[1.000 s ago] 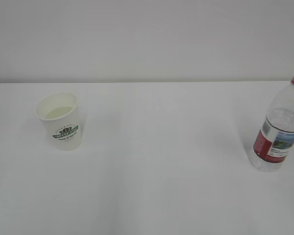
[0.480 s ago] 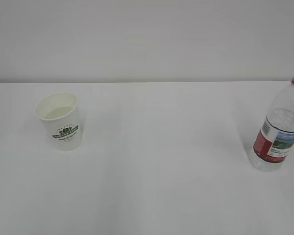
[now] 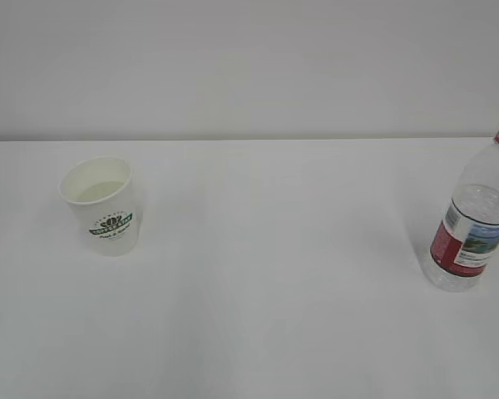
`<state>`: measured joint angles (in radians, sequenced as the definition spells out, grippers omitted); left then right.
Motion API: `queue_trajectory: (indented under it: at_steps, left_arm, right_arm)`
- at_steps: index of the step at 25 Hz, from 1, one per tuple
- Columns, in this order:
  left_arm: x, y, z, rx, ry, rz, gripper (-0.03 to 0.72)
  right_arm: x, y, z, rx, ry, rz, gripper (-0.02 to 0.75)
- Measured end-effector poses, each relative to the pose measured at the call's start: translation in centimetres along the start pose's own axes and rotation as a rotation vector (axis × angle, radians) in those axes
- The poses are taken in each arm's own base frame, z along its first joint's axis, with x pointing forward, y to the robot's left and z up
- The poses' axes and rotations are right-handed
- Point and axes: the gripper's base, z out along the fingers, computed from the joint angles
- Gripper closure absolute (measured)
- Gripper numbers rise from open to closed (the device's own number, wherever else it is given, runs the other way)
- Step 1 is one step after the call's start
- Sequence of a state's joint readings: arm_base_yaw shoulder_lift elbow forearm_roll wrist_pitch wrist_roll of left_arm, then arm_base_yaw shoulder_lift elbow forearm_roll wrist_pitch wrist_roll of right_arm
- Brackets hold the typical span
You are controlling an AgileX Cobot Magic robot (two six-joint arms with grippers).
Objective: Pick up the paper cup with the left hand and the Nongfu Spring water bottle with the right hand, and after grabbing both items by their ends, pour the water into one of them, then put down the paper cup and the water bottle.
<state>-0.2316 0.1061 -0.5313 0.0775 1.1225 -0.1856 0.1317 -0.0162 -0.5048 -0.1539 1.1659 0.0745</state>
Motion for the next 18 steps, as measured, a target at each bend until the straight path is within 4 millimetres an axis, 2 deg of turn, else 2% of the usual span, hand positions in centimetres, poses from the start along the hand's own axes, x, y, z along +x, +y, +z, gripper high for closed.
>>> queue_trajectory:
  at_steps: [18]
  left_arm:
    - [-0.02,-0.01,0.11,0.001,-0.007,0.0,0.277]
  right_arm:
    - [-0.01,0.02,0.1,-0.001,-0.005,0.001,0.15]
